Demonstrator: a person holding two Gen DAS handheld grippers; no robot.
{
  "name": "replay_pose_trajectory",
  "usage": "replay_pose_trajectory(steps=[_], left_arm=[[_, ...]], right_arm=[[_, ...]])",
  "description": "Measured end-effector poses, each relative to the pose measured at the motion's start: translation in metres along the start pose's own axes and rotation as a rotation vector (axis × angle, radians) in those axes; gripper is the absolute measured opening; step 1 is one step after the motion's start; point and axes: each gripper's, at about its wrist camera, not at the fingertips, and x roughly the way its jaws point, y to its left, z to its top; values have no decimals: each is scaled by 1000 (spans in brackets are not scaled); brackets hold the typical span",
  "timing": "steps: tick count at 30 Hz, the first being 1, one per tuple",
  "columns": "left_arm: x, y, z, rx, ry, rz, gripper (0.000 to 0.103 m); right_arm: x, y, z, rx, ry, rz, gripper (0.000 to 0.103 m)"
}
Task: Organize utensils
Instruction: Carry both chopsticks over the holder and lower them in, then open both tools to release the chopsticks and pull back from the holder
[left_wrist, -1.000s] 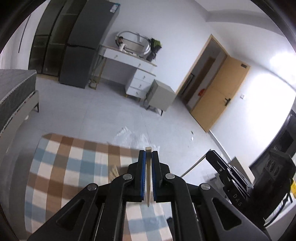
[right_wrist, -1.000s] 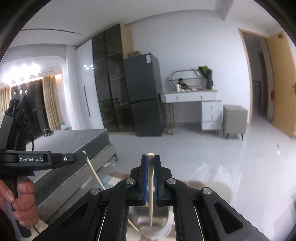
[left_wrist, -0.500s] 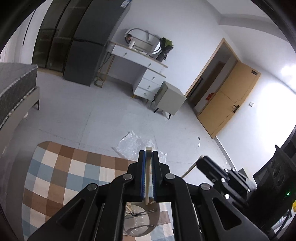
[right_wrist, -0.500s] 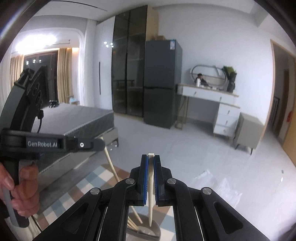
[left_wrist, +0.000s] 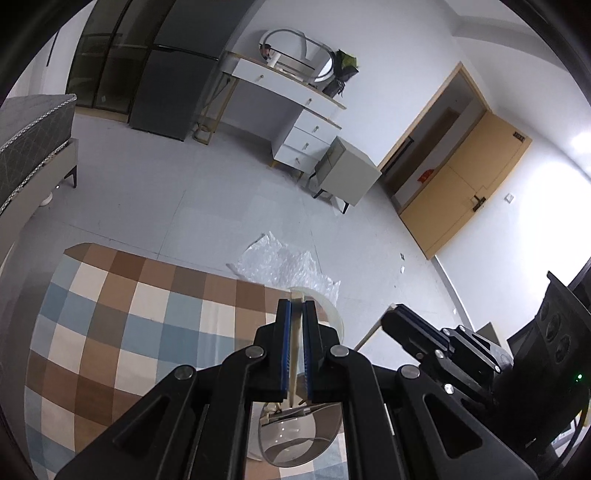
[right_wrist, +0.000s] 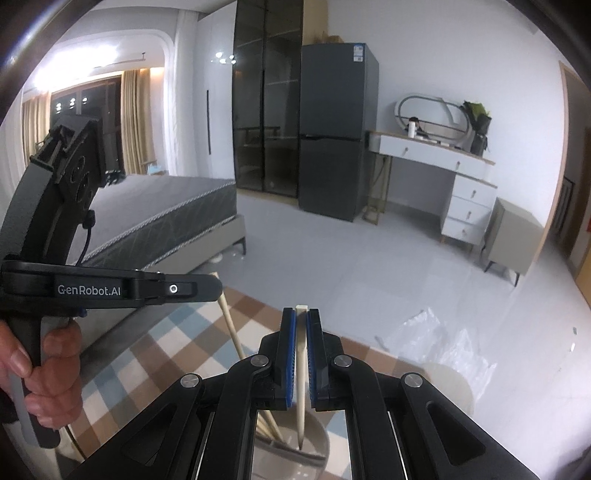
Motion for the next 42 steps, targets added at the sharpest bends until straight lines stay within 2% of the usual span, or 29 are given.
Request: replay_pose_trajectory(steps=[7, 9, 11, 12, 13, 14, 16, 18, 22, 26, 29, 31, 36, 40, 42], left_arm=[[5, -3, -8, 3, 85, -31, 2], [5, -2, -9, -6, 117, -9, 3], [0, -1, -10, -11, 128, 15, 21], [-5, 0, -10, -14, 118, 21, 35], [-9, 1, -11, -13, 105, 22, 42], [-18, -1, -12, -3, 80, 34, 45], [-33, -7, -14, 38, 49, 96, 56], [-50, -14, -17, 75, 16, 137, 58], [-80, -22, -29, 118, -23, 194, 59], [-104, -27, -41, 136, -42, 232, 61], [-124, -33, -52, 181, -90, 300, 71], [-132, -31, -59, 192, -115, 318, 74], [-154, -26, -75, 197, -155, 354, 76], [-166, -22, -90, 217, -210, 391, 91], [-169, -21, -97, 242, -240, 419, 91]], right_arm=[[14, -1, -13, 21, 66, 14, 5], [16, -3, -17, 47, 85, 2, 11], [13, -10, -21, 108, 85, 17, 20], [10, -13, -23, 133, 81, 18, 29], [4, -16, -25, 157, 70, 18, 29], [0, -18, -25, 169, 62, 18, 29], [-12, -20, -28, 199, 49, 3, 33], [-24, -20, -31, 231, 31, -4, 35], [-57, -15, -36, 304, -30, -52, 60], [-84, -1, -34, 326, -82, -52, 64], [-102, 14, -33, 322, -118, -57, 68], [-115, 27, -34, 323, -146, -63, 78], [-141, 52, -44, 359, -195, -67, 81], [-154, 70, -54, 378, -213, -70, 84], [-162, 78, -60, 393, -224, -77, 87]])
